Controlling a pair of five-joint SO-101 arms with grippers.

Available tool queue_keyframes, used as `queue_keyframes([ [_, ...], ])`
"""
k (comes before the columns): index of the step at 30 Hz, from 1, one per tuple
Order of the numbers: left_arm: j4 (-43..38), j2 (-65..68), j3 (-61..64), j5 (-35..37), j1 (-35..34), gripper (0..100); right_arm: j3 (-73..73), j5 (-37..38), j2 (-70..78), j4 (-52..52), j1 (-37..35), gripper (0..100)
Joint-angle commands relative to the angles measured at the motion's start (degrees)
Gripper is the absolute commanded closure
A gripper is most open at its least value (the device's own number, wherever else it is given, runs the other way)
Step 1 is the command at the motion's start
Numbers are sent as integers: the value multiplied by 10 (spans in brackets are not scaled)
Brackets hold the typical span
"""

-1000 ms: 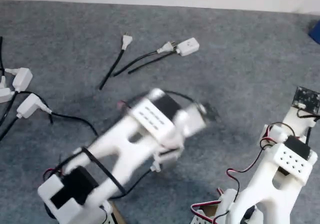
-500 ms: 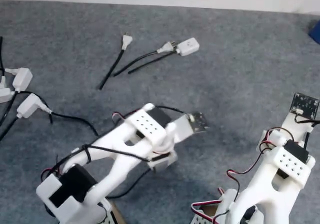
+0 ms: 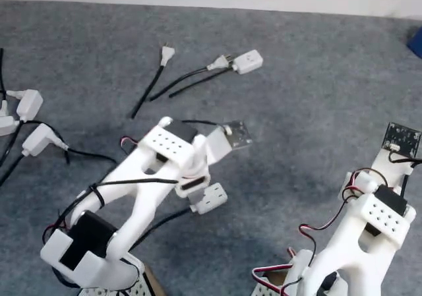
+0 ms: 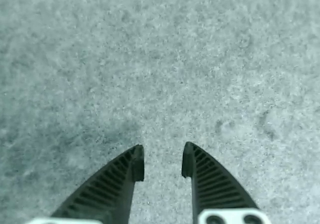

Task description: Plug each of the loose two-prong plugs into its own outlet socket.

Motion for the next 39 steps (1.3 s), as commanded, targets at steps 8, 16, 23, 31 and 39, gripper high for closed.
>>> queue_keyframes([
  [8, 39, -2, -58, -2, 42, 652, 11, 16, -7, -17, -18, 864],
  [16, -77, 1, 17, -4, 41, 672, 11, 16, -7, -18, -19, 864],
  [23, -122, 117, -6, -4, 41, 674, 11, 16, -7, -16, -19, 864],
  [31, -105, 178, -59, -9, 56, 905, 11, 16, -7, -16, -20, 864],
  [39, 105, 177, -173, -193, 50, 994, 11, 17, -7, -17, -23, 864],
])
